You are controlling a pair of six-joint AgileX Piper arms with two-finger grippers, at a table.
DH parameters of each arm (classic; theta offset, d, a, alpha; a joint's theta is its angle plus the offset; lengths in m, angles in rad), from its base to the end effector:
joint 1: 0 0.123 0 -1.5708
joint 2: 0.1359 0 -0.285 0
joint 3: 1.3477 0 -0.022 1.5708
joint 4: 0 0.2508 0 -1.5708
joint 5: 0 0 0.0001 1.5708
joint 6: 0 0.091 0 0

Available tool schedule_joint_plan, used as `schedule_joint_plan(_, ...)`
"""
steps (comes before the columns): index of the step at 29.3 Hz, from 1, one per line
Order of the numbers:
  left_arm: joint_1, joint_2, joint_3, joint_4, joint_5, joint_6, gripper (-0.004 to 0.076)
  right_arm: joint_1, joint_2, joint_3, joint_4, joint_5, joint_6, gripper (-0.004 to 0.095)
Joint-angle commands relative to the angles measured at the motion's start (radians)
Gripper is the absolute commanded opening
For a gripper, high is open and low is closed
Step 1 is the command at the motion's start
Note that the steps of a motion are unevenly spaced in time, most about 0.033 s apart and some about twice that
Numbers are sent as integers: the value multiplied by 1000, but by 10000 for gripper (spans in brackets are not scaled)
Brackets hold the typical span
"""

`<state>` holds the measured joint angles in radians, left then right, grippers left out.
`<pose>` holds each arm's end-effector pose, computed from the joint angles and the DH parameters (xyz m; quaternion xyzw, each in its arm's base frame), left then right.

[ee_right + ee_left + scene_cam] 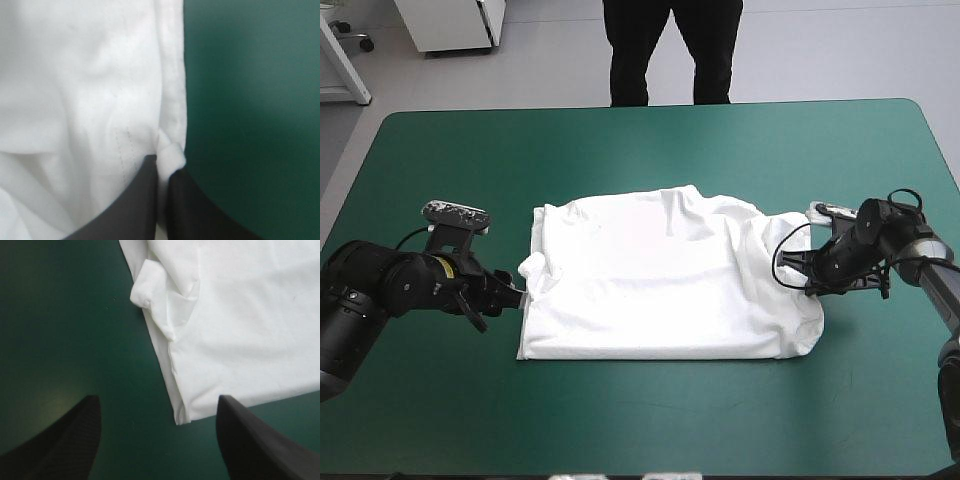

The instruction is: Fold the cloth

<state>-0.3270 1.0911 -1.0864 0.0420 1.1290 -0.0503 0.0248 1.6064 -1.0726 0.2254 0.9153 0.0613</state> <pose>0.1882 -0.0602 0.3552 0.1369 0.9559 -0.0283 0.2584 0.3034 0.0237 0.2279 0.0769 0.9870 0.1002 0.0994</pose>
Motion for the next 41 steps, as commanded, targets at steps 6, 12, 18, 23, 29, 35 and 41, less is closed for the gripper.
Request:
schedule_joint_plan(6,-2,-18,-33,-2,-32,-4,475,123,-54,-153,60,9,-18,-17)
schedule_joint_plan(12,-2,-18,-33,-4,-28,-4,475,230,1,-153,105,-4,-18,-17)
schedule_joint_plan(18,-2,-18,-33,-4,-25,-4,475,301,94,-153,153,-13,-36,-17)
schedule_joint_plan(23,-2,-18,-33,-4,-25,-4,475,332,179,-153,156,13,-36,10)
schedule_joint_plan(29,-2,-18,-33,-4,-25,-4,475,336,192,-162,158,96,-61,369)
schedule_joint_plan(35,-2,-18,-33,-4,-12,-10,475,336,90,-204,130,87,-44,549)
schedule_joint_plan(41,-2,-18,-33,-4,-2,-14,475,336,-66,-209,40,121,7,536)
